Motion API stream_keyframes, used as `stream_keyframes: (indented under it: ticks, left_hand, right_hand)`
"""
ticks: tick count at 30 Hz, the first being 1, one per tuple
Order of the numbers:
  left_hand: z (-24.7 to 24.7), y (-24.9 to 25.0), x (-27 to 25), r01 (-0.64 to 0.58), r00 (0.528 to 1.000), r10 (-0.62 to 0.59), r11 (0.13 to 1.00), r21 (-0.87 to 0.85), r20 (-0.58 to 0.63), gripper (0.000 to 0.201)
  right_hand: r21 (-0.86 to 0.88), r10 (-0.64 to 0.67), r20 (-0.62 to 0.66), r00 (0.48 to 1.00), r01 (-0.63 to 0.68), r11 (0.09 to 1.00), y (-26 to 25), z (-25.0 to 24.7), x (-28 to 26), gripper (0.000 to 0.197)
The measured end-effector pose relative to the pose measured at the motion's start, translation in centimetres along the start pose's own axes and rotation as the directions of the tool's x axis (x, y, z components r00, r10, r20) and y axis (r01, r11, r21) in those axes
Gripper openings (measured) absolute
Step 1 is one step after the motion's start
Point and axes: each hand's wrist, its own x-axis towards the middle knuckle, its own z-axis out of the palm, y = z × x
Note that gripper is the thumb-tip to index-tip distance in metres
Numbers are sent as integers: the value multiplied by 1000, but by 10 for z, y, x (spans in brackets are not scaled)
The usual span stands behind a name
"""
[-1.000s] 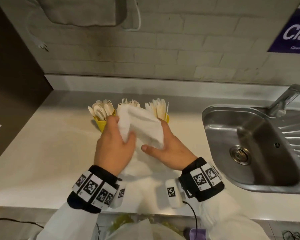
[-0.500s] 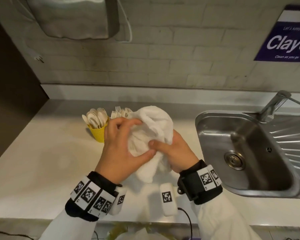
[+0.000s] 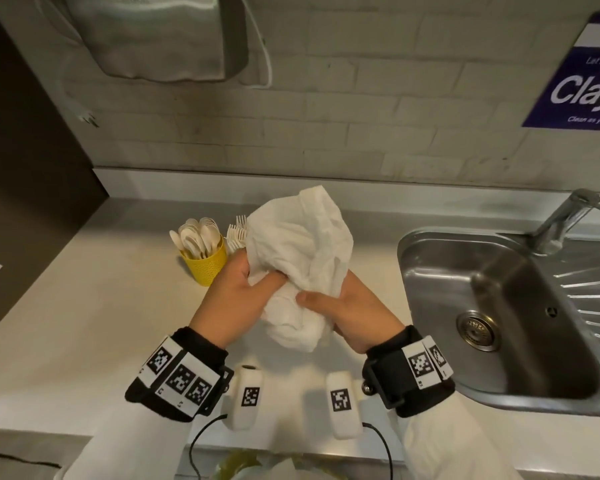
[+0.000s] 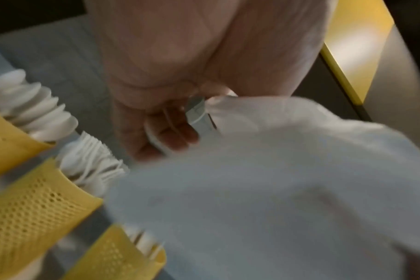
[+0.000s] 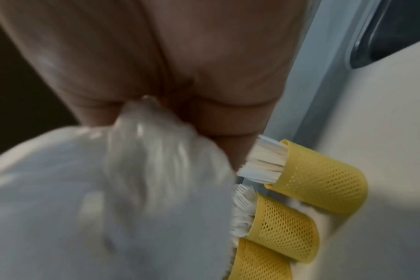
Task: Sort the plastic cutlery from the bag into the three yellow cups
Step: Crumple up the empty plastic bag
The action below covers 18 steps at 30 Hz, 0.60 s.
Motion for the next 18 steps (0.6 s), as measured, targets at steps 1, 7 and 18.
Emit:
stream_keyframes:
  ticks: [1,7,18]
  left_hand:
    - [-1,-3,1,5,1000,-5,999,34,-22,41]
    - [4,5,1,145,989,-127,919,-366,73,44]
    - [6,-1,3,479,860,-363,816,-323,358,40]
  right_hand:
    - [25,-16,-25,1000,17,1000,2,0,2,57]
    - [366,33,-92,995,3,931,4,-5,6,44]
    - [-470,-388,-204,899,258,844,23,-6,21,19]
